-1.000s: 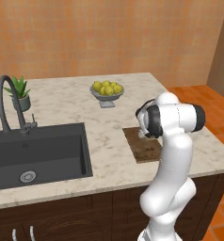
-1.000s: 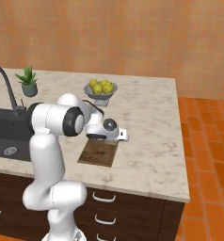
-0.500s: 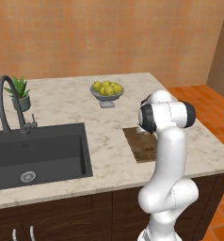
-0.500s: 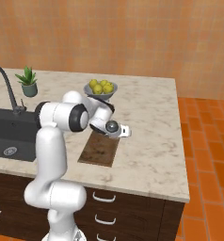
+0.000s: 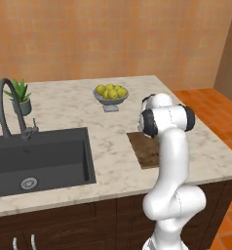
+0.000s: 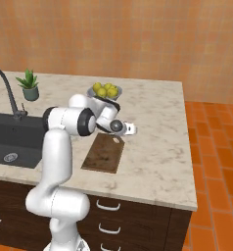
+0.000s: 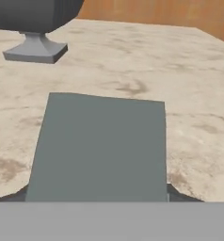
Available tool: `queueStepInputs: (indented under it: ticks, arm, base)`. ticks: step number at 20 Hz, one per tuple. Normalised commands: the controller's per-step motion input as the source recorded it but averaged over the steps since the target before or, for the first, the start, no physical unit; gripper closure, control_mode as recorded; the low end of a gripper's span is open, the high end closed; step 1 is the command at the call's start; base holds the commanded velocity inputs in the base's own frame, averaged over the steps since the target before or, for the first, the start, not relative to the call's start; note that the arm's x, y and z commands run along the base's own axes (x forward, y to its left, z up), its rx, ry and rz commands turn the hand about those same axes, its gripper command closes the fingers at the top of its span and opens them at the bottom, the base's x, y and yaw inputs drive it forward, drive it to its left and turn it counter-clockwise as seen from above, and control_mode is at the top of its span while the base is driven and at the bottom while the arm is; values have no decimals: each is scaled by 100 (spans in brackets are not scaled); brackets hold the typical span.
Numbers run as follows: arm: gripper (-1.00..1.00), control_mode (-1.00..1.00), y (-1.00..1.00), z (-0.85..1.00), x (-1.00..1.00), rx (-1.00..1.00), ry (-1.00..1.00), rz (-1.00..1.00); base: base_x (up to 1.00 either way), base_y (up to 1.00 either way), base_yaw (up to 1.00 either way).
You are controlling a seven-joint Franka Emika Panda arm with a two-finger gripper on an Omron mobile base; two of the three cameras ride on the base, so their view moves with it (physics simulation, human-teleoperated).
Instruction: Pick up the sponge from the counter and clean the cutting board by briefly scrubbing or pressing down on the cutting board. Once finished, release the sponge.
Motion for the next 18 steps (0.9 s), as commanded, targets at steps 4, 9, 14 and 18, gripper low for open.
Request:
queueStepInputs:
  ticks: [4, 9, 14, 18]
  arm:
    - [100, -100, 0, 74, -60, 0, 0, -2]
    - [100, -100, -6, 79, -66, 0, 0, 0]
    - [100, -100, -18, 100, -16, 0, 0, 0]
    - [100, -100, -11, 100, 0, 0, 11, 0]
  base:
    - [0, 0, 0]
    - [0, 0, 0]
    - [0, 0, 0]
    - [0, 0, 0]
